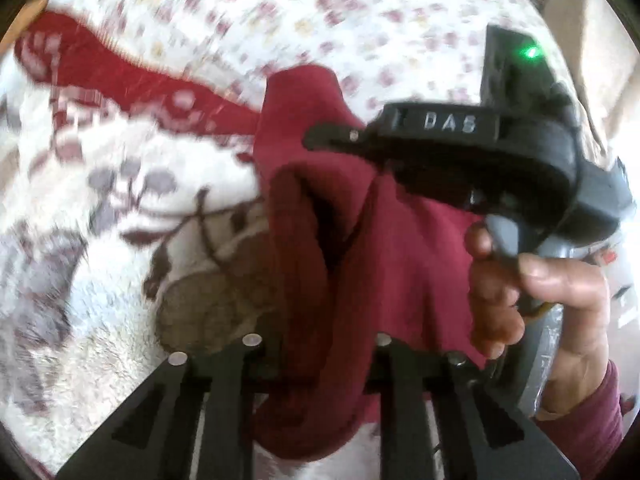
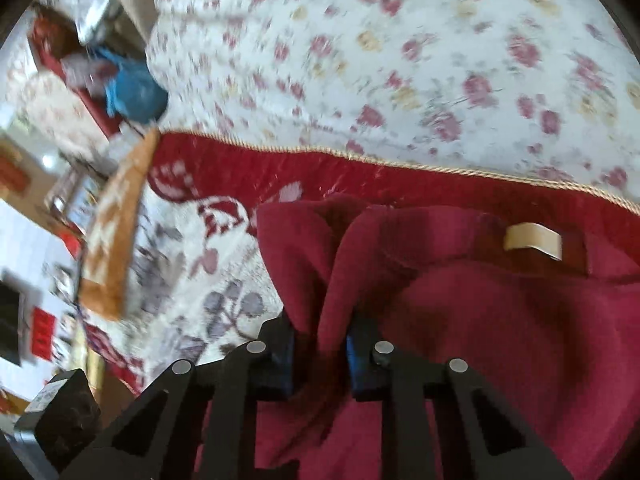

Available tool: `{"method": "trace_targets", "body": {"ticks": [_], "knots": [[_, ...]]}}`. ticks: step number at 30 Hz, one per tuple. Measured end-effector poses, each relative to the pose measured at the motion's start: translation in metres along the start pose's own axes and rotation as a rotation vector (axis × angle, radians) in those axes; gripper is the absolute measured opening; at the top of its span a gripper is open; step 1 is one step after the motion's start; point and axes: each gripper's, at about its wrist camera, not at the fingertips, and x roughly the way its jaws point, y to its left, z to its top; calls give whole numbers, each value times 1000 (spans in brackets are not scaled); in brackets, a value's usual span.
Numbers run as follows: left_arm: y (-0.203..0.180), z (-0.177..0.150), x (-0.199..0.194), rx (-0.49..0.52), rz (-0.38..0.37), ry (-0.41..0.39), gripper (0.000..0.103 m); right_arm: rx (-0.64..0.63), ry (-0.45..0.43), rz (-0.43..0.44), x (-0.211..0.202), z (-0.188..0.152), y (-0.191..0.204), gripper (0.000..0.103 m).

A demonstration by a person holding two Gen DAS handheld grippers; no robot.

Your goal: Fold small clothes

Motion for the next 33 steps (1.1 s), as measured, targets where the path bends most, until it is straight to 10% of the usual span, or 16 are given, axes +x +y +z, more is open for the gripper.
{"method": "trace_targets", "body": {"ticks": [11, 23, 25, 27, 29, 33], "knots": [[-146, -1, 19, 251, -30, 18, 17, 74, -140, -60, -138, -11, -77, 19], [-225, -26, 101, 352, 7, 119, 18, 297, -158, -95, -146, -39, -191, 18], [-228, -28, 106, 341, -7, 137, 27, 363, -147, -72, -144, -44, -206, 32], [-226, -28, 102, 305, -77, 152, 66, 432, -155, -52, -150, -51, -218, 47], [-220, -24, 93, 294, -149, 173, 84, 439, -178, -30, -161, -54, -217, 57], [-206, -23, 46, 373, -117, 94, 85, 379, -216, -45, -195, -63, -191, 81]]}}
